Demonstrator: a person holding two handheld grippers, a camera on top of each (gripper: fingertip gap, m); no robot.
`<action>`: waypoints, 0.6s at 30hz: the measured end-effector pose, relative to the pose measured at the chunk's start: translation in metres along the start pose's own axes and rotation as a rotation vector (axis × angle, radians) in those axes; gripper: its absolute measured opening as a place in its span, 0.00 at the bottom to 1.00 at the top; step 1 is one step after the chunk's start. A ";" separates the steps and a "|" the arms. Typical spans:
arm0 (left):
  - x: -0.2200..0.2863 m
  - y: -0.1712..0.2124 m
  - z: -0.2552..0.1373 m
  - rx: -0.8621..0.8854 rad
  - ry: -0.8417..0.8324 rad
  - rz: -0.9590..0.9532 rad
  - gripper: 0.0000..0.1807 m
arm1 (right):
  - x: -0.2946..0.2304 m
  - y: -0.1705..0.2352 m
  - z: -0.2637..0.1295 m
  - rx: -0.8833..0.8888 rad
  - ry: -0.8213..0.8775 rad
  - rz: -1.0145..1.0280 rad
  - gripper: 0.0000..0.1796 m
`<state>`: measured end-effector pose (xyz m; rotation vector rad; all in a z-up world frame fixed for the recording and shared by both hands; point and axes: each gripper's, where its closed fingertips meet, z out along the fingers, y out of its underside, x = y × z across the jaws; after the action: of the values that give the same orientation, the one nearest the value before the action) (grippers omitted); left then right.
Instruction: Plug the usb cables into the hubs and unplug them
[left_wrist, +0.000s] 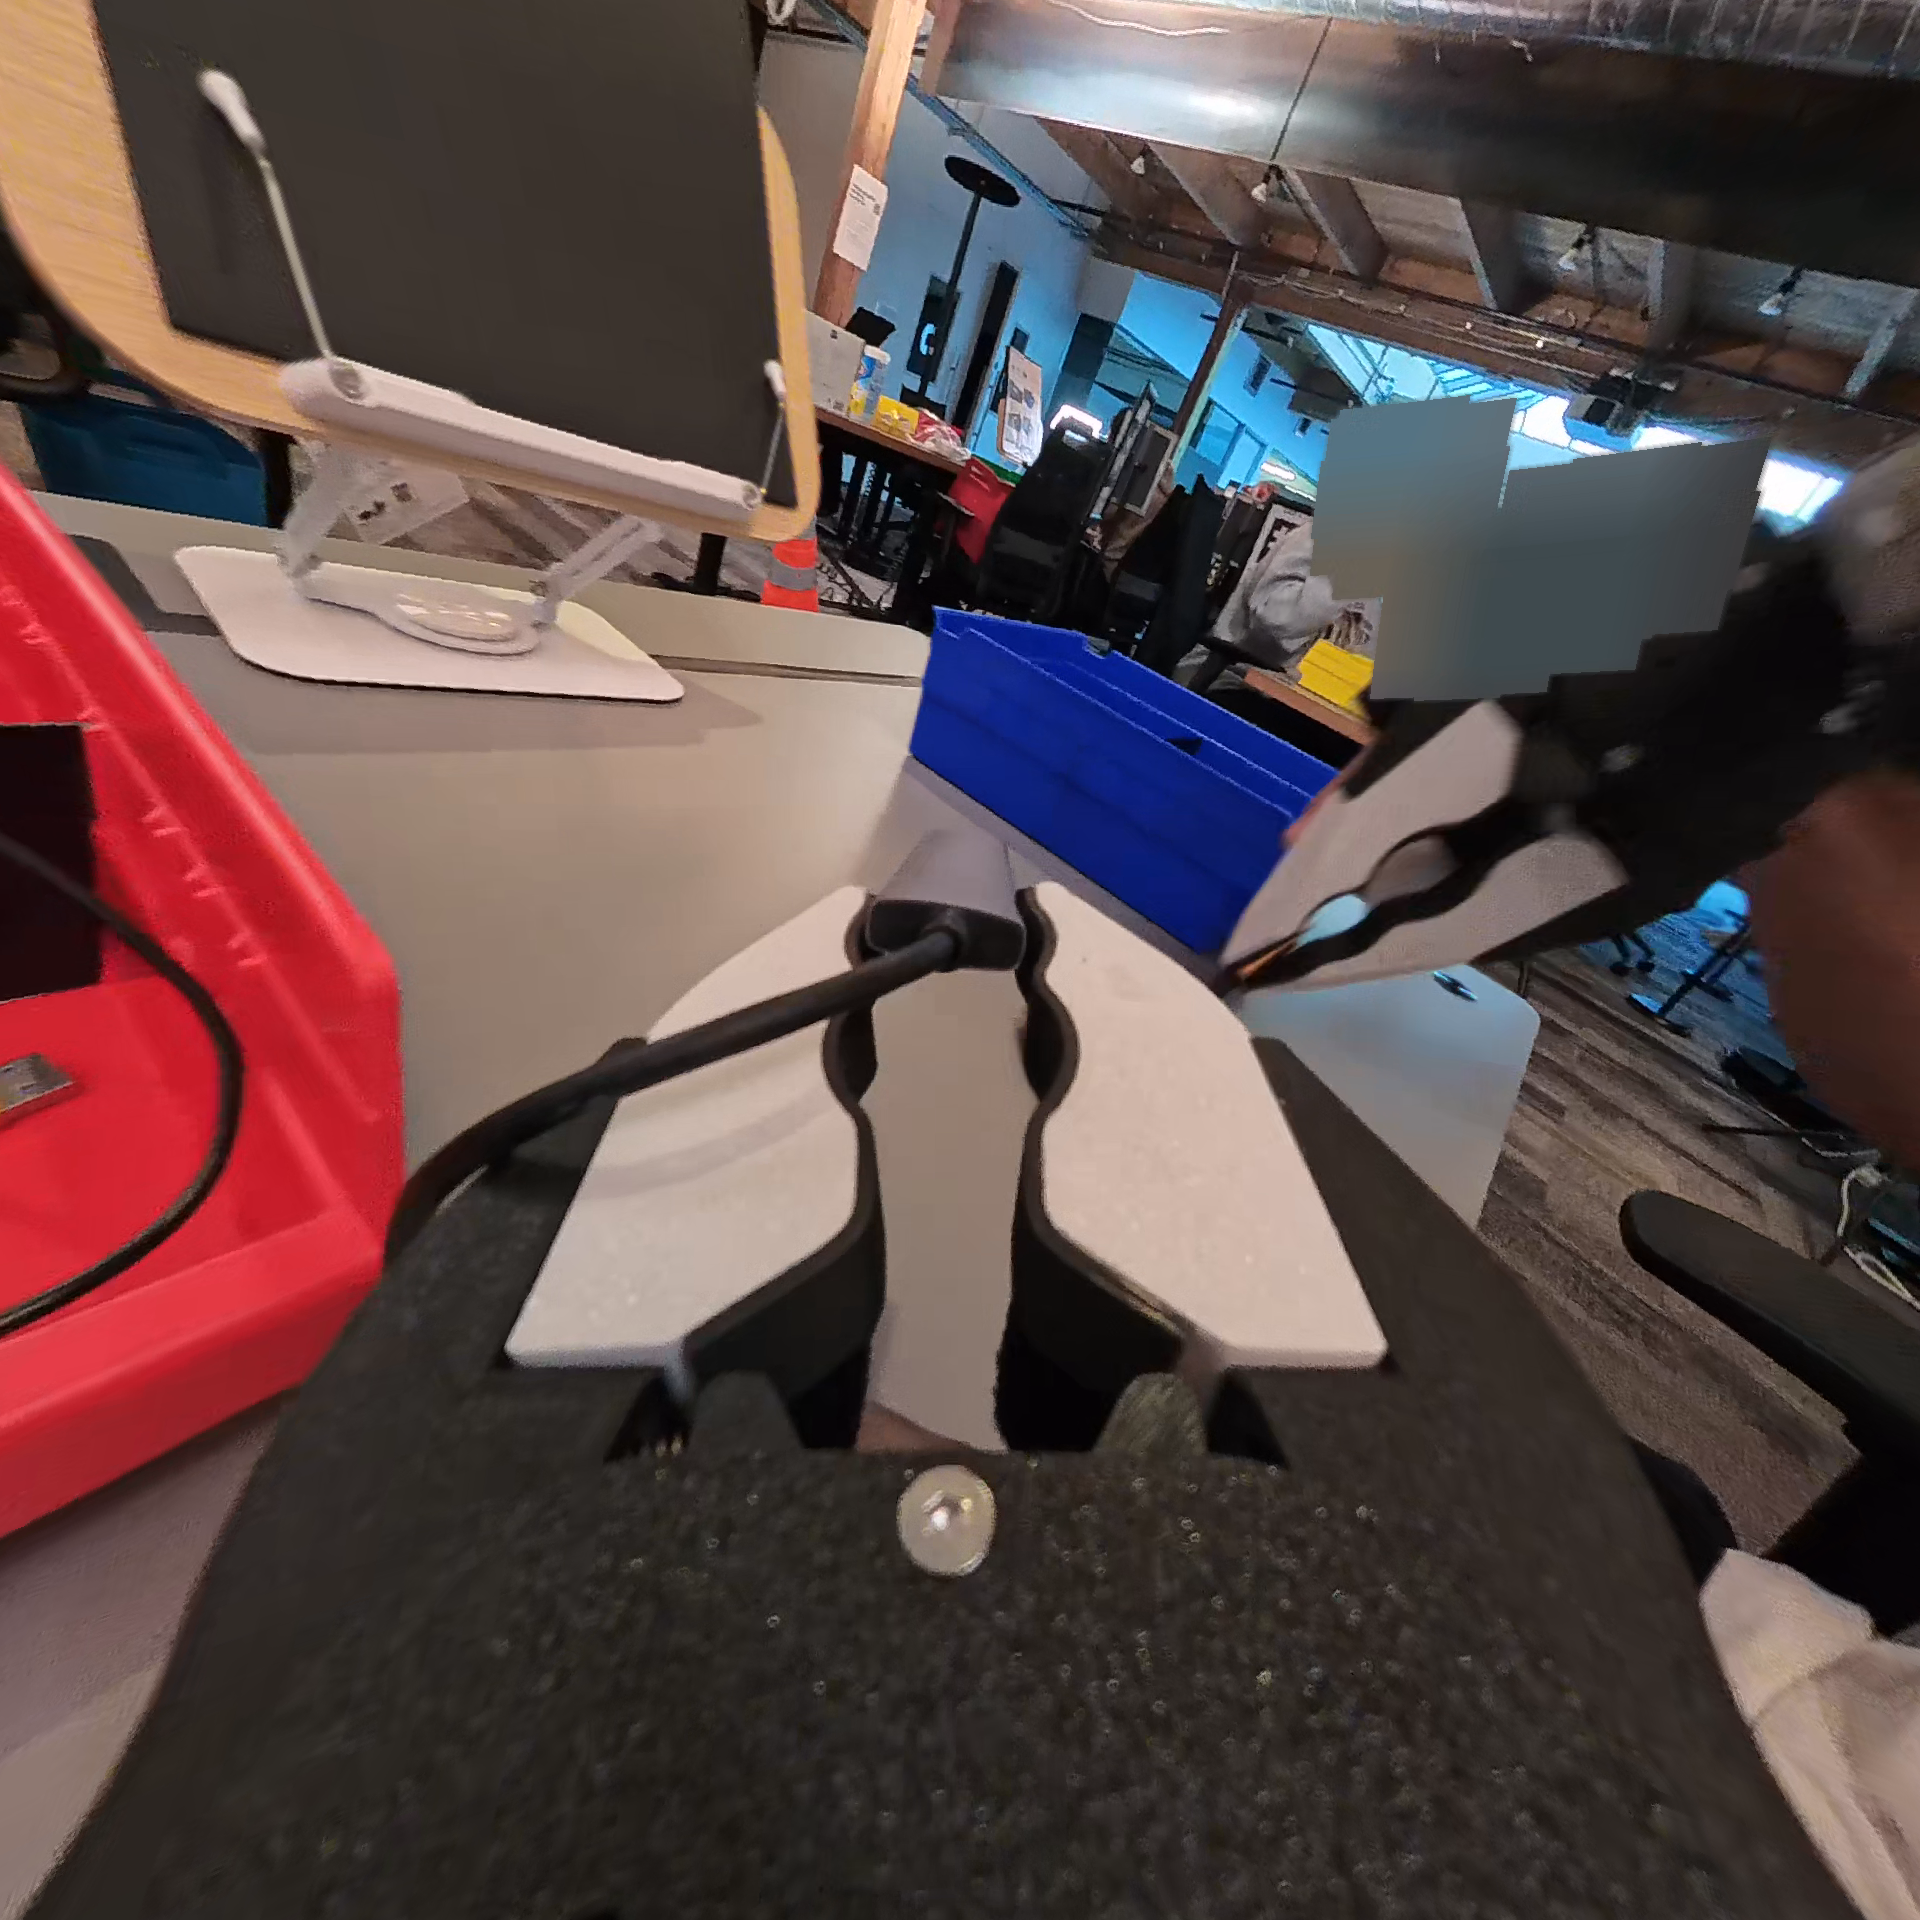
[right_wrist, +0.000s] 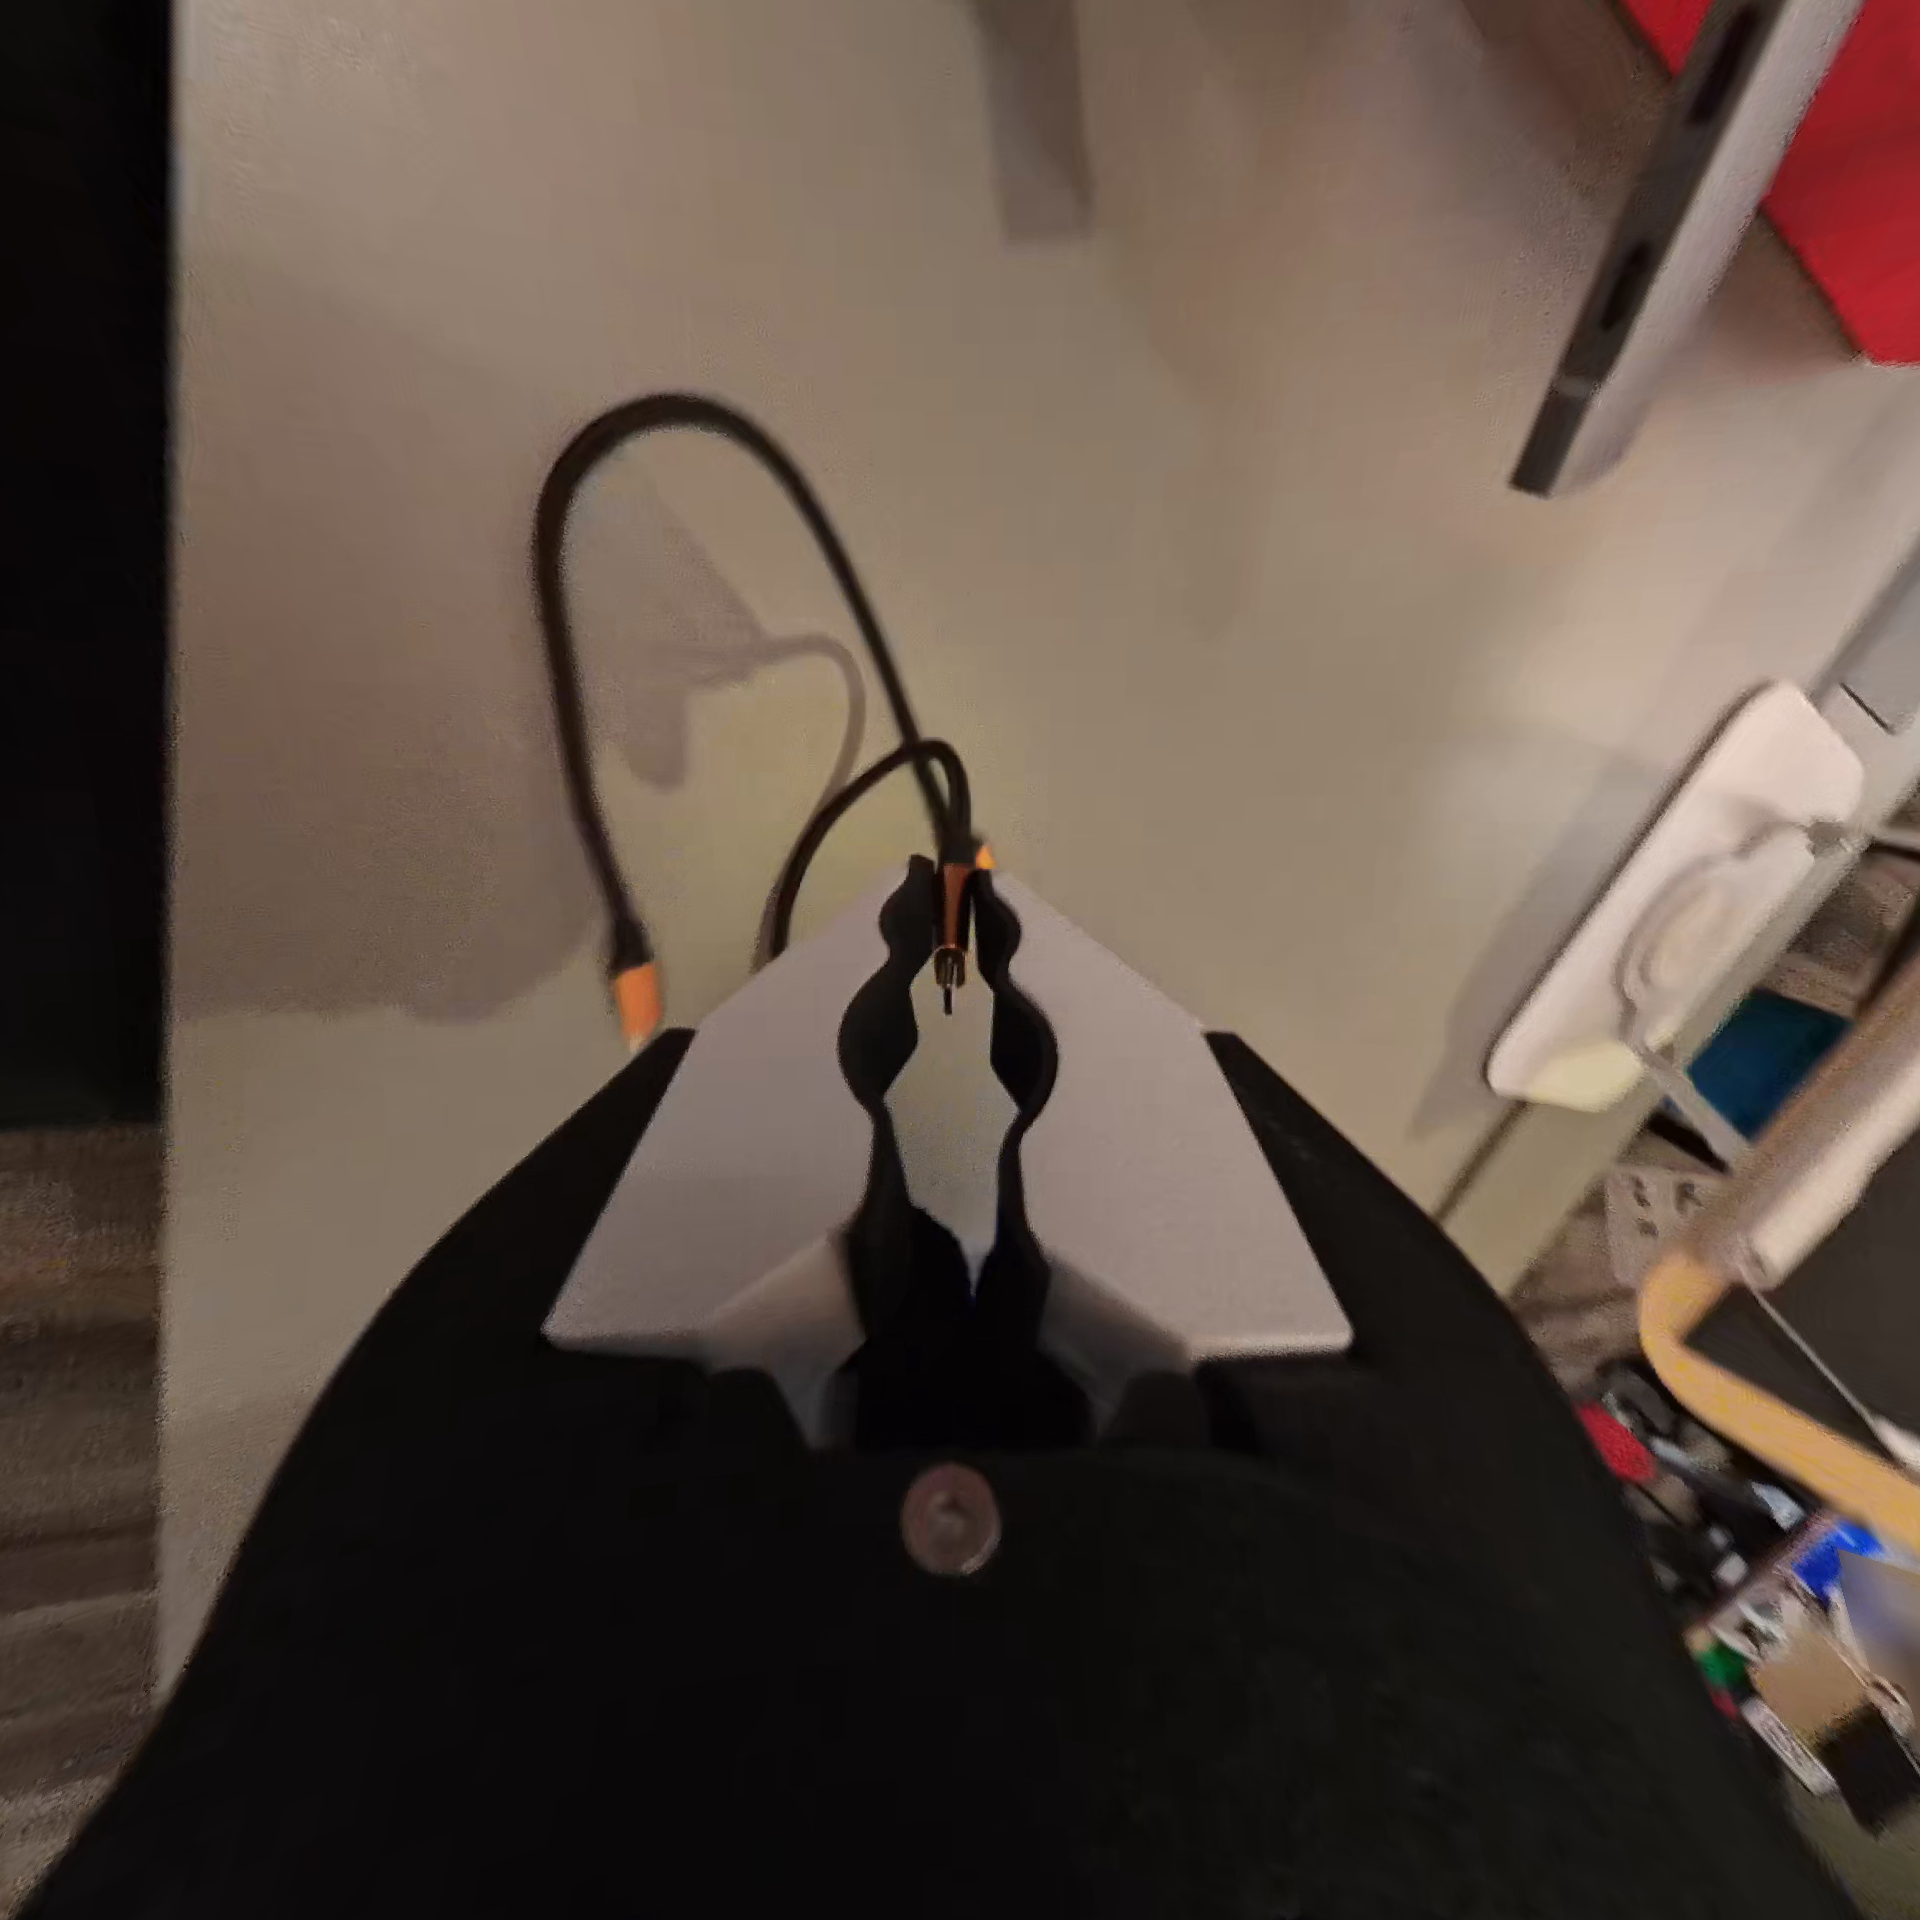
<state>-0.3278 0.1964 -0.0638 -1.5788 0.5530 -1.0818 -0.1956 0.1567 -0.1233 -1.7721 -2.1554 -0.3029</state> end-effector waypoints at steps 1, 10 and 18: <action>-0.003 -0.001 -0.002 0.002 -0.007 -0.005 0.13 | 0.006 -0.004 0.015 0.018 -0.022 0.005 0.03; -0.014 -0.002 -0.014 0.013 -0.015 -0.042 0.13 | 0.056 -0.011 0.045 0.332 0.005 0.433 0.15; -0.003 0.005 -0.004 -0.018 0.013 -0.017 0.13 | 0.026 0.002 0.050 0.532 0.173 0.817 0.15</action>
<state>-0.3312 0.1953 -0.0695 -1.5952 0.5606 -1.1031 -0.2037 0.1991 -0.1594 -1.9976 -1.0968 0.2848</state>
